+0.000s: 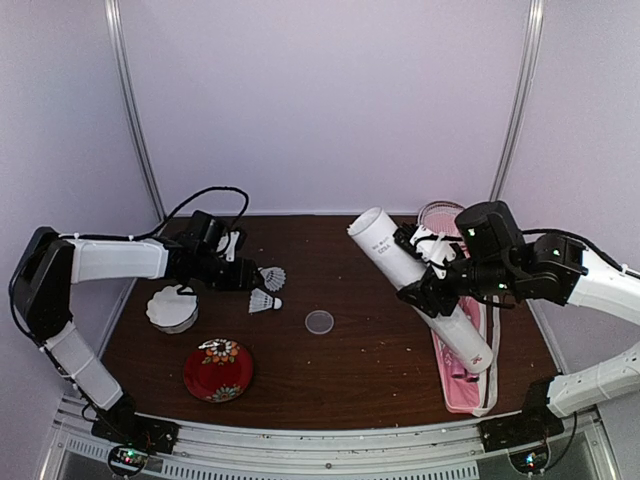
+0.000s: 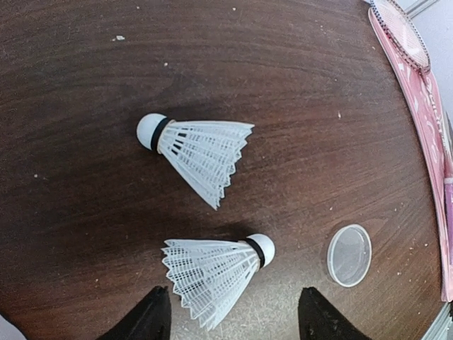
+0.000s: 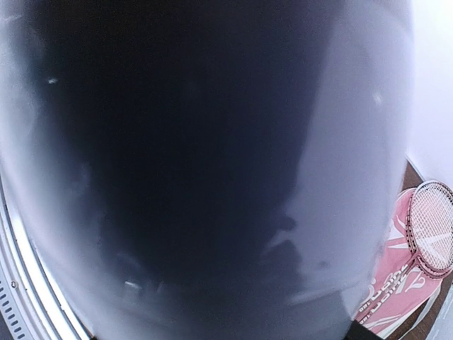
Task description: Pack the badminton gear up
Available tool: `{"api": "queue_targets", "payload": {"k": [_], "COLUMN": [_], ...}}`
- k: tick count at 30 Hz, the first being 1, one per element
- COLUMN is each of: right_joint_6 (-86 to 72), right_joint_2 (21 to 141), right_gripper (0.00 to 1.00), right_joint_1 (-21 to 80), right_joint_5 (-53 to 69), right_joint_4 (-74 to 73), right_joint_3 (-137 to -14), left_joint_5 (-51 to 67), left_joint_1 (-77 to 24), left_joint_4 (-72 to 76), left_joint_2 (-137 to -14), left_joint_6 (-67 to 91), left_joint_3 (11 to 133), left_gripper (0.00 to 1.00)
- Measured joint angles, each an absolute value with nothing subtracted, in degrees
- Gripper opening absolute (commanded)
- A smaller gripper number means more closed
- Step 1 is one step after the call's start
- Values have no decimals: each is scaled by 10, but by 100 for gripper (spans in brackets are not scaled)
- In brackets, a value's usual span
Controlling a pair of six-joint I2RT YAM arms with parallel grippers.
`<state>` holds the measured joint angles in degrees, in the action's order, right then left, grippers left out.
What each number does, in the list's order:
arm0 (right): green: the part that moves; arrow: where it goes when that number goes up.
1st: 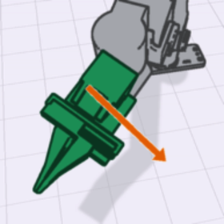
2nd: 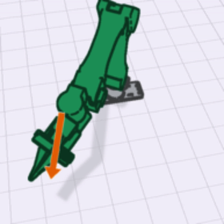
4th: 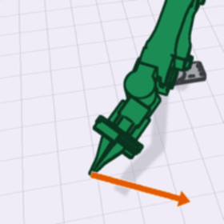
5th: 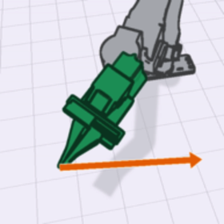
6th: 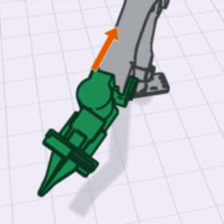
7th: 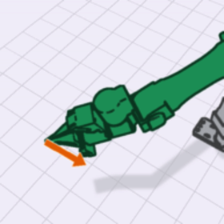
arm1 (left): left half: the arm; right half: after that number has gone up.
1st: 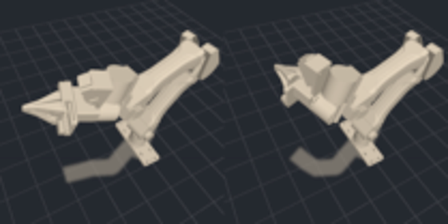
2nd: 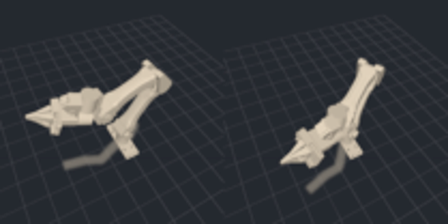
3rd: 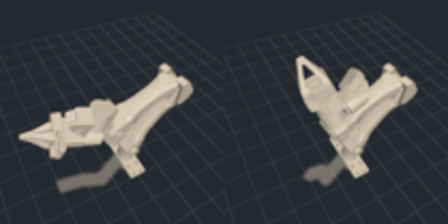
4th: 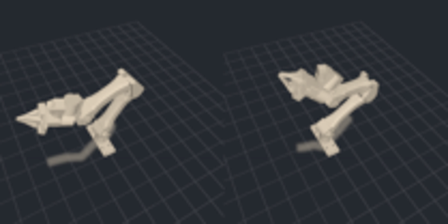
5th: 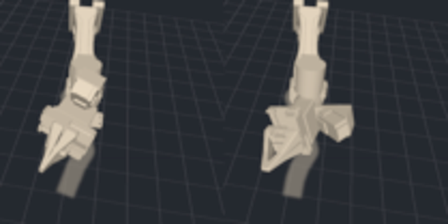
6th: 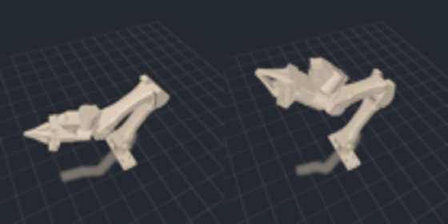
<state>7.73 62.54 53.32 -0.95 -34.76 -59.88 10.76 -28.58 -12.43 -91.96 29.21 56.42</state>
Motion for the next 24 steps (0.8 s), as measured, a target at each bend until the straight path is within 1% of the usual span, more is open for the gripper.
{"api": "queue_targets", "payload": {"k": [4, 7, 10, 13, 16, 21, 24], "right_joint_6": [75, 72, 71, 71, 70, 65, 61], "right_joint_2": [625, 622, 618, 613, 610, 610, 610], "right_gripper": [58, 58, 58, 58, 58, 58, 58], "right_joint_1": [536, 538, 538, 540, 541, 543, 544], "right_joint_5": [-11, -11, -12, -15, -15, -15, -15], "right_joint_4": [-354, -354, -354, -354, -353, -353, -349], "right_joint_3": [-599, -599, -599, -598, -595, -592, -589], "left_joint_5": [110, 114, 119, 130, 138, 142, 142], "left_joint_1": [-286, -286, -286, -286, -286, -286, -286], "left_joint_4": [-100, -93, -86, -75, -66, -61, -63], "left_joint_2": [-955, -977, -994, -1005, -1010, -1002, -986], "left_joint_6": [303, 311, 320, 328, 334, 331, 325], "left_joint_3": [564, 564, 565, 565, 565, 564, 565], "left_gripper": [57, 52, 42, 27, 15, 0, 0]}}
